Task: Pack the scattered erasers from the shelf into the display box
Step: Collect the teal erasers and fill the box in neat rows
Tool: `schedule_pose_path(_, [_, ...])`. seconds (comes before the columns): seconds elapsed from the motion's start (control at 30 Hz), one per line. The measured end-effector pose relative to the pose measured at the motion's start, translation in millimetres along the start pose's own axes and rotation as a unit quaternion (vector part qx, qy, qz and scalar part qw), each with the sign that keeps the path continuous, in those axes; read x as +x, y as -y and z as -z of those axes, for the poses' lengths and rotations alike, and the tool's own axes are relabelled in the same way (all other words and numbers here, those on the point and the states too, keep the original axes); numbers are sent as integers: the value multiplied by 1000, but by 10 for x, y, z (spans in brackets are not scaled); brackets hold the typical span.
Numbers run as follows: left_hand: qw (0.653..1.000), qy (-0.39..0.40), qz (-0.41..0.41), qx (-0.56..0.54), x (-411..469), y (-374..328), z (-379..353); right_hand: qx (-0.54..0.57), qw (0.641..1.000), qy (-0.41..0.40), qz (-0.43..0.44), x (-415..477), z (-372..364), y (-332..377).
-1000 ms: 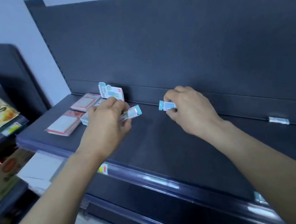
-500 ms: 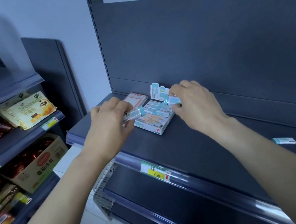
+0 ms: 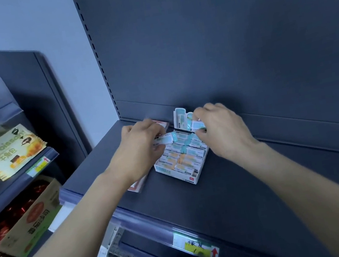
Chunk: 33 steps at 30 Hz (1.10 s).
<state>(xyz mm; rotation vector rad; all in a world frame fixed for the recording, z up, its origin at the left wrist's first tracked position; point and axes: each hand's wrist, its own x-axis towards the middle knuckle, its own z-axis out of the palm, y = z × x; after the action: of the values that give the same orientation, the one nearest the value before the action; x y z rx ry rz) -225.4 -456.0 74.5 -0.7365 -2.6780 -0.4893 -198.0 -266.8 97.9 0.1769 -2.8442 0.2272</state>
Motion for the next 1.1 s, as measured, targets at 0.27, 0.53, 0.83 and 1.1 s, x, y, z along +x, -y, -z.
schedule_pose_path(0.27, [985,155,-70,-22,414,338,-494,-14,993,68,-97,93,-256,-15])
schedule_pose_path(0.53, [958,239,-156,-31,619,598,-810,-23,971,102,-215,150,-431,190])
schedule_pose_path(0.83, [940,249,-232,-35,680,736,-886,-42,948,170,-264,166,-797,428])
schedule_pose_path(1.1, [936,255,-239,-37,718,771,-875,-61,946,153,-279,209,-932,427])
